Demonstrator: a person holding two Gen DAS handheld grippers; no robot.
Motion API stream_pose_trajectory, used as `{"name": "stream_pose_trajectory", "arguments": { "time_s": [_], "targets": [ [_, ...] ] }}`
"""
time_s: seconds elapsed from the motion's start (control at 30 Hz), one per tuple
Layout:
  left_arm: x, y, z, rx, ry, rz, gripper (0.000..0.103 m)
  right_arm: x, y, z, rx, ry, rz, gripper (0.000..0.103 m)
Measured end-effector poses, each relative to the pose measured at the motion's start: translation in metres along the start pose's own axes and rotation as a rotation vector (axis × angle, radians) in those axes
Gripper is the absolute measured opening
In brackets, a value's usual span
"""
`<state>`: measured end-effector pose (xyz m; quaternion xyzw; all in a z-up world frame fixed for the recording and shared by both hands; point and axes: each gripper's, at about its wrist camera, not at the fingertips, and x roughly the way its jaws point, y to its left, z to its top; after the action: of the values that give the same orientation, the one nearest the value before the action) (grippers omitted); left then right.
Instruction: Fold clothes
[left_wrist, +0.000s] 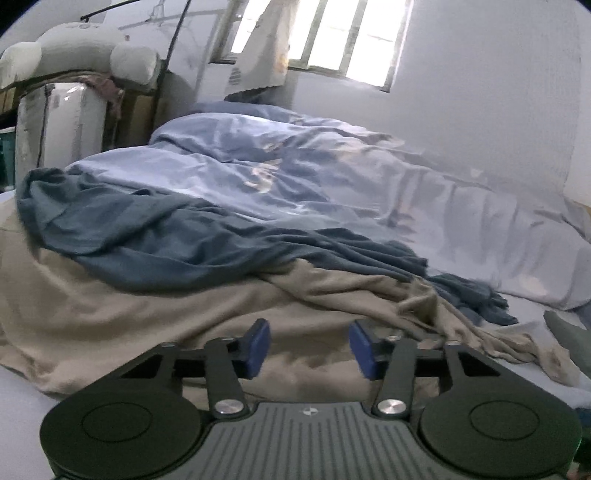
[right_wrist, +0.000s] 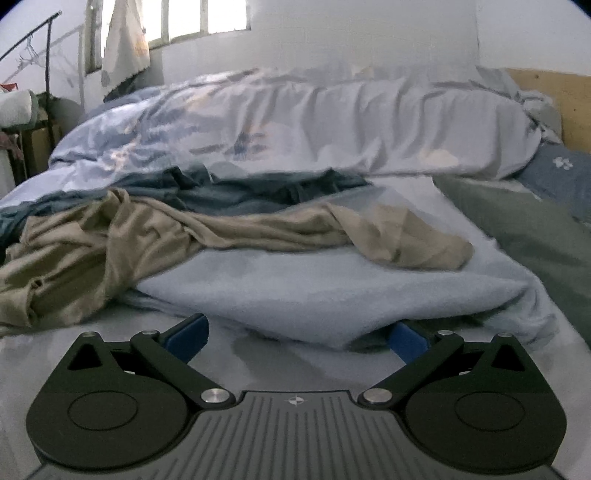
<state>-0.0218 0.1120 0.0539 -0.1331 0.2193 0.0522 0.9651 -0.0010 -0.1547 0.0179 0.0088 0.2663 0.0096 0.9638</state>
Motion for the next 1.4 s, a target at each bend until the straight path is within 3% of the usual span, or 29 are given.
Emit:
{"name": "stream_pose_trajectory", "arguments": {
  "time_s": [0.13,0.2,0.47,0.57,0.63,0.83,1.0,1.1,1.17,1.27,1.4],
  "targets": [
    [-0.004,0.013,0.002,0.003,0.001,0.004,0.023,-0.002,0.010,0.006,0.012,-0.033,-0.021,0.103],
    [-0.006,0.020,0.004,-0.005,-0.003,0.005,0.022,-0.003,0.014,0.009,0.028,-0.047,-0.039,0.103],
    [-0.013,0.047,0.012,-0.053,0.003,0.006,0.022,-0.017,0.032,0.019,0.086,-0.116,-0.074,0.103],
    [-0.014,0.055,0.015,-0.074,0.007,0.006,0.024,-0.025,0.042,0.024,0.070,-0.137,-0.032,0.103],
    [-0.015,0.061,0.018,-0.089,0.006,0.007,0.033,-0.033,0.054,0.027,0.040,-0.160,-0.007,0.103],
    [-0.024,0.086,0.026,-0.167,-0.031,0.012,0.068,-0.038,0.111,0.036,-0.140,-0.173,0.207,0.103],
    [-0.033,0.111,0.037,-0.223,-0.077,0.046,0.076,-0.030,0.181,0.042,-0.350,-0.160,0.453,0.103],
    [-0.040,0.131,0.043,-0.274,-0.108,0.095,0.082,-0.023,0.222,0.044,-0.482,-0.152,0.540,0.103],
    [-0.044,0.145,0.046,-0.308,-0.123,0.125,0.085,-0.018,0.245,0.046,-0.556,-0.150,0.585,0.097],
    [-0.048,0.164,0.051,-0.354,-0.140,0.156,0.090,-0.009,0.275,0.051,-0.582,-0.141,0.642,0.084],
    [-0.055,0.182,0.053,-0.382,-0.170,0.207,0.094,0.008,0.304,0.062,-0.516,-0.112,0.696,0.080]
  ]
}}
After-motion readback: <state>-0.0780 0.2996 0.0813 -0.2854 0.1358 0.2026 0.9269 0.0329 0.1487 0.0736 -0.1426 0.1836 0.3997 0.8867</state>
